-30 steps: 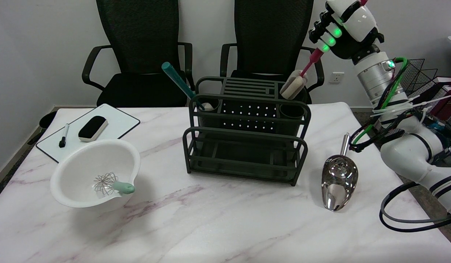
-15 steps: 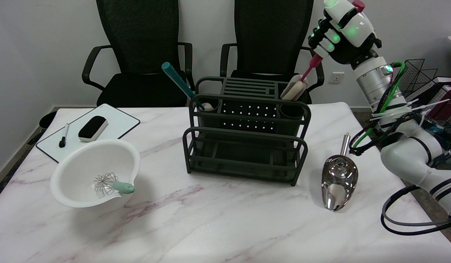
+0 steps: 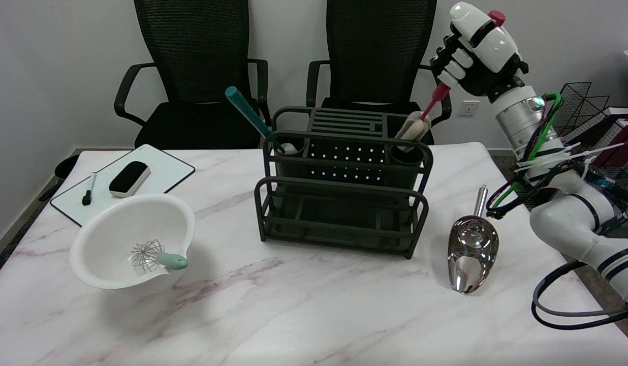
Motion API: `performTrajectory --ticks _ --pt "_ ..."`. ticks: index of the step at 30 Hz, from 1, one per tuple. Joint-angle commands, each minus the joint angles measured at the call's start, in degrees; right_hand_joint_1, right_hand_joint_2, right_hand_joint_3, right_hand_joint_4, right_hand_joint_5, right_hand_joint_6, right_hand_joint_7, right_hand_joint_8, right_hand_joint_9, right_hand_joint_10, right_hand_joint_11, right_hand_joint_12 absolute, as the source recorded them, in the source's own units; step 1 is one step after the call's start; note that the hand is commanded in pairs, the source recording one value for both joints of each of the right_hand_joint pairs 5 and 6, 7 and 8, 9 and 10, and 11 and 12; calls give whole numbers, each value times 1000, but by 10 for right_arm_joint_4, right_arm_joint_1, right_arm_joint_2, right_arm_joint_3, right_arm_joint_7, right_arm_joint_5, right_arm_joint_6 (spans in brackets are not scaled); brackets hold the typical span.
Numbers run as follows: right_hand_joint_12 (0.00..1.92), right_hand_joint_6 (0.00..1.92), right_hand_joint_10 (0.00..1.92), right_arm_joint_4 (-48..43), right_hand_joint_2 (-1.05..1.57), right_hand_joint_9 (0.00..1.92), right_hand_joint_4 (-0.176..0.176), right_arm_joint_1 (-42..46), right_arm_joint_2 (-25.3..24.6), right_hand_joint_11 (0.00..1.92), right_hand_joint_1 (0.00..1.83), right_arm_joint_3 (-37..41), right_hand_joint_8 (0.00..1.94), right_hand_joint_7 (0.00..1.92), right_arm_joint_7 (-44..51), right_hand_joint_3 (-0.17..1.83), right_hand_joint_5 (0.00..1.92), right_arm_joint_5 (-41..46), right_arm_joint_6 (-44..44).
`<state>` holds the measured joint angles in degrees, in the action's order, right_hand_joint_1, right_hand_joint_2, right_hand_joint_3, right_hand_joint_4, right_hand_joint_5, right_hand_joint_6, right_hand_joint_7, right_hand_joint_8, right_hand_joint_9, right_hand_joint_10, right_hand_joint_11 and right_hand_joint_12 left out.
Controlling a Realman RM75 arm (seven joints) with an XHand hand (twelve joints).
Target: Place the pink sponge bottle brush into the kitchen storage rack.
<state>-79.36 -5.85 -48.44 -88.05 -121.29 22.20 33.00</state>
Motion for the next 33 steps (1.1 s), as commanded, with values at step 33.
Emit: performTrajectory --ticks 33 --pt "1920 1920 1920 93 1571 1920 0 -43 -1 1920 888 -61 1920 1920 -1 602 1920 24 4"
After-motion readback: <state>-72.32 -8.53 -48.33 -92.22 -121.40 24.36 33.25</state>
